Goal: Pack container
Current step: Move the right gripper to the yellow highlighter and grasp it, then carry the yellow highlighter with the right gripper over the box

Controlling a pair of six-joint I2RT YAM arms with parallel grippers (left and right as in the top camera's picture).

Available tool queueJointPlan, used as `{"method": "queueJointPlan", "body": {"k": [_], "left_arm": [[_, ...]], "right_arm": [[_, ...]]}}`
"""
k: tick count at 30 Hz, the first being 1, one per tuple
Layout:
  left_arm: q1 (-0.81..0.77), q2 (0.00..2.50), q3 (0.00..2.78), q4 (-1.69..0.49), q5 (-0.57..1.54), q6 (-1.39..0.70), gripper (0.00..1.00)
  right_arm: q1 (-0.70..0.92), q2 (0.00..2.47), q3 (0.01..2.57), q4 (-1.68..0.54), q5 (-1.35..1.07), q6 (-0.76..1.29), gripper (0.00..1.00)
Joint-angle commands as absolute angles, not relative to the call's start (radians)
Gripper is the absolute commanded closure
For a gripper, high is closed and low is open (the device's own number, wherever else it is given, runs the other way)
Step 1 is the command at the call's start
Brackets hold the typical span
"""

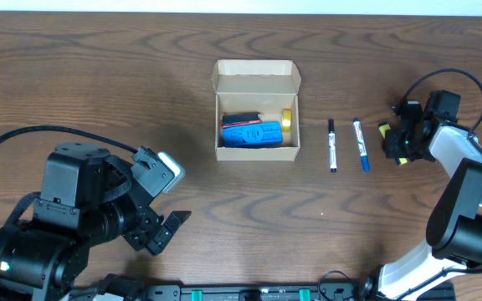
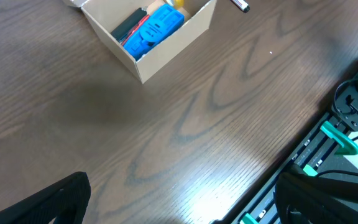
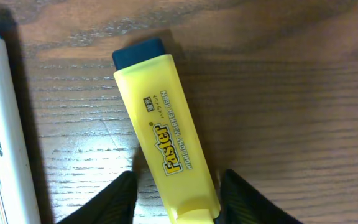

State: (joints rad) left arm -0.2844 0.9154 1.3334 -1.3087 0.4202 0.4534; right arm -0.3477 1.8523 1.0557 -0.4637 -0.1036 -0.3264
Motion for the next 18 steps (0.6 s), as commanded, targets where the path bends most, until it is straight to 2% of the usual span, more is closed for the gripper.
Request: {"method": "queueJointPlan", "body": {"k": [1,3,6,9,14,18], "left_arm": [[-0.289,0.915,1.329,-1.311,0.437,0.464,0.05],[-0.289,0.915,1.329,-1.311,0.437,0.464,0.05],[-0.289,0.915,1.33,-1.311,0.437,0.464,0.05],[-0.289,0.915,1.329,-1.311,0.437,0.464,0.05],[-0.289,0.915,1.329,-1.311,0.437,0.464,0.05],[-0.289,0.915,1.33,-1.311,0.437,0.464,0.05]], "right_arm": [[-0.356,1.868,1.073,-0.465,-0.101,-0.329,0.61],[-0.356,1.868,1.073,-0.465,-0.101,-0.326,0.66],[-0.356,1.868,1.073,-0.465,-0.101,-0.326,0.67],[-0.356,1.868,1.073,-0.467,-0.101,-0.326,0.73],[-0.355,1.868,1.073,-0.467,-0.102,-0.286,0.78],[-0.352,1.866,1.075,-0.467,-0.11,-0.229,0.86]]}}
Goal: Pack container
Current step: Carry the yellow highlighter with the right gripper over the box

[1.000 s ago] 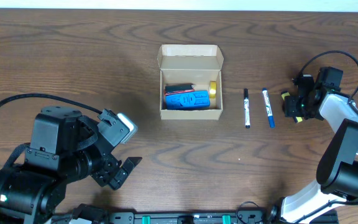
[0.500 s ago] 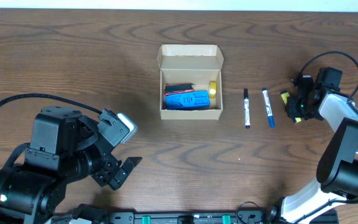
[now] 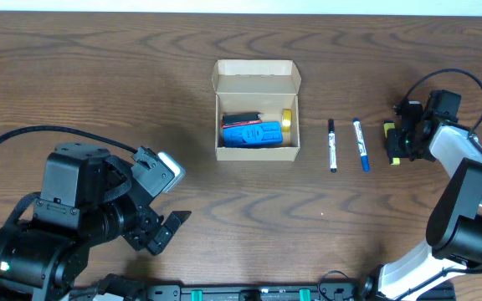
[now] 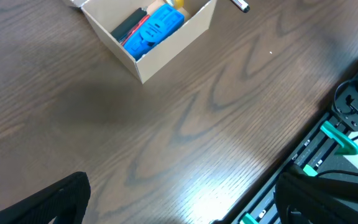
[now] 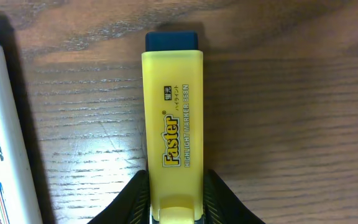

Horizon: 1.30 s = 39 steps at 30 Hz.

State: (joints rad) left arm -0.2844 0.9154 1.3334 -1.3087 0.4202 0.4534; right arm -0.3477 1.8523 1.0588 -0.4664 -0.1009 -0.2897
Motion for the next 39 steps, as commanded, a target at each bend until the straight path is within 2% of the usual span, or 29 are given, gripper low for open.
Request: {"method": "queueJointPlan", "body": {"k": [1,6,14,23,33,39], "left_arm": [[-0.289,0.915,1.329,-1.311,0.438,0.464,0.05],[-0.289,0.915,1.329,-1.311,0.437,0.464,0.05],[-0.289,0.915,1.329,-1.311,0.437,0.464,0.05],[-0.289,0.915,1.329,-1.311,0.437,0.464,0.05],[-0.289,0.915,1.33,-1.311,0.437,0.464,0.05],[-0.289,0.915,1.329,-1.311,0.437,0.464,0.04]], "right_arm": [[-0.35,1.863,1.077,-0.467,-0.114,-0.215,0.88],[-0.332,1.834,1.127,-0.501,-0.168,-0.194,0.99],[-0.217,1.757,1.358,-0.624,-0.2,-0.21,0.99],[0.054,1.748,1.598,-0.685,-0.199,-0.38,0.99],[0.306,1.757,1.616,-0.679,-0.201,-0.636,0.99],[0.397,1.764,1.615,-0.731,-0.36,-0.857,0.99]]}}
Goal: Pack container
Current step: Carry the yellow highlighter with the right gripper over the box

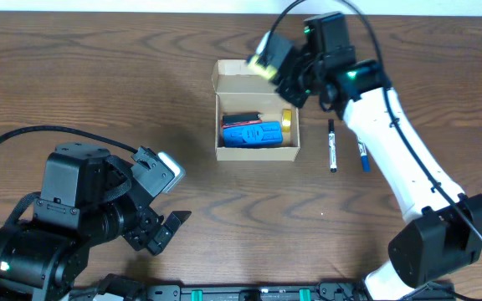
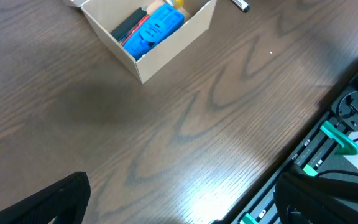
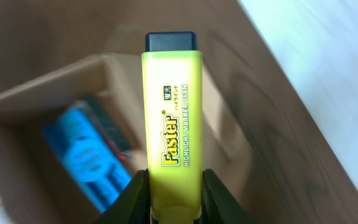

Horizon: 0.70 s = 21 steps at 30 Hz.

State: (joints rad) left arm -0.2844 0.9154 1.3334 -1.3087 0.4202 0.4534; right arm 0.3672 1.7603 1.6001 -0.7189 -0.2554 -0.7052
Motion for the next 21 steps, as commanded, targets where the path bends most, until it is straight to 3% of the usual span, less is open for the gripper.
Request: {"method": "queueJointPlan", "body": {"k": [1,21], "left_arm": [[-0.289,0.915,1.329,-1.311,0.437,0.464,0.05],[-0.289,0.915,1.329,-1.311,0.438,0.464,0.05]], "right_arm": [[0.405,1.769,1.615,-0.737,-0.374,-0.858,0.99],[0.48,1.932,1.615,-0.899,-0.38,-0.858,0.99]]}}
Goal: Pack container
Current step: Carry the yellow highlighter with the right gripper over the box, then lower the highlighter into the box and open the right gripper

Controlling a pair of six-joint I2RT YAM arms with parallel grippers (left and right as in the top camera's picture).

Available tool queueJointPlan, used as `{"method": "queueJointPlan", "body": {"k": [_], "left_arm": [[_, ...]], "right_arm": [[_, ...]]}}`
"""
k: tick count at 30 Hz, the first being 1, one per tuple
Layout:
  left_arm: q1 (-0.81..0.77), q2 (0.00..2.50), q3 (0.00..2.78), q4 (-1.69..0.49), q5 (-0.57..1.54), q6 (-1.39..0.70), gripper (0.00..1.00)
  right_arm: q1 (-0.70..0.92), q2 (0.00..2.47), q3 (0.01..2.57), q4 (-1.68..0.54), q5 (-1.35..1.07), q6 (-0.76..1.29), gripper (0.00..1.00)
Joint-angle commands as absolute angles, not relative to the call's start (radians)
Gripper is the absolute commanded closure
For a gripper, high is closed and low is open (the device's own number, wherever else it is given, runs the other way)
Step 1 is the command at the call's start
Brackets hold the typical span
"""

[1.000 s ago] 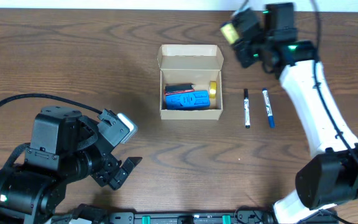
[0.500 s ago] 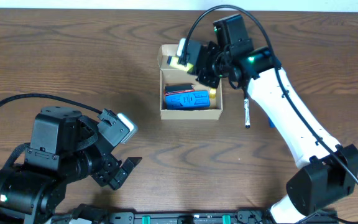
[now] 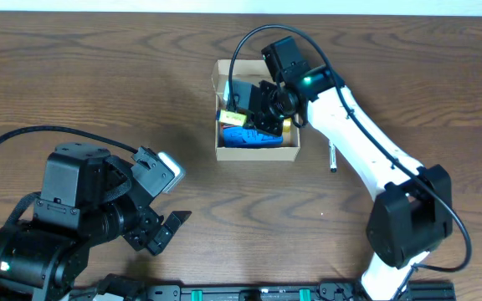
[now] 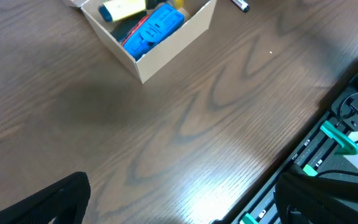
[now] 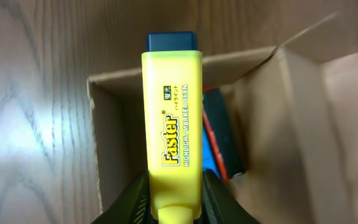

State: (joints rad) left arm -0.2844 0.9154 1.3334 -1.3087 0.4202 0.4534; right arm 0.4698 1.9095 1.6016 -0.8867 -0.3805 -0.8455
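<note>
The open cardboard box (image 3: 256, 153) stands at the table's middle back, with a blue object (image 3: 253, 138) and a black-and-red item inside. My right gripper (image 3: 253, 104) is over the box's left half, shut on the yellow highlighter (image 3: 229, 116). In the right wrist view the highlighter (image 5: 171, 124) points its dark blue cap past the box's left wall (image 5: 101, 143), with the fingers (image 5: 135, 196) clamped on its sides. The left wrist view shows the highlighter (image 4: 123, 9) low inside the box (image 4: 166, 56). My left gripper (image 3: 167, 232) stands open near the front left, holding nothing.
A black marker (image 3: 333, 157) lies on the table right of the box, partly under my right arm. The blue marker is hidden beneath that arm. The left arm's bulky base (image 3: 65, 217) fills the front left corner.
My right gripper, still shut on the highlighter, has moved from above the box's back left flap down into the box's left half. The left arm has not moved.
My right gripper stood open around the highlighter at the far right of the table, then shut on it there. It later held the highlighter high over the box's back edge, and now holds it inside the box. The left gripper stayed open and still.
</note>
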Motion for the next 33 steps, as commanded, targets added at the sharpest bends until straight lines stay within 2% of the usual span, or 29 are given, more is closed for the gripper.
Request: {"method": "queueJointPlan", "body": {"k": [1,17,33], "left_arm": [[-0.289,0.915,1.329,-1.311,0.438,0.464,0.05],[-0.289,0.915,1.33,-1.311,0.438,0.464,0.04],[-0.289,0.915,1.329,-1.311,0.437,0.464,0.05]], "right_arm": [[0.48,1.935,1.615,-0.906,-0.369,-0.858,0.99],[0.48,1.998,1.615,-0.951,-0.328,-0.899,0.99],[0.479,2.06,1.615,-0.733,-0.171,-0.994,0.99]]}}
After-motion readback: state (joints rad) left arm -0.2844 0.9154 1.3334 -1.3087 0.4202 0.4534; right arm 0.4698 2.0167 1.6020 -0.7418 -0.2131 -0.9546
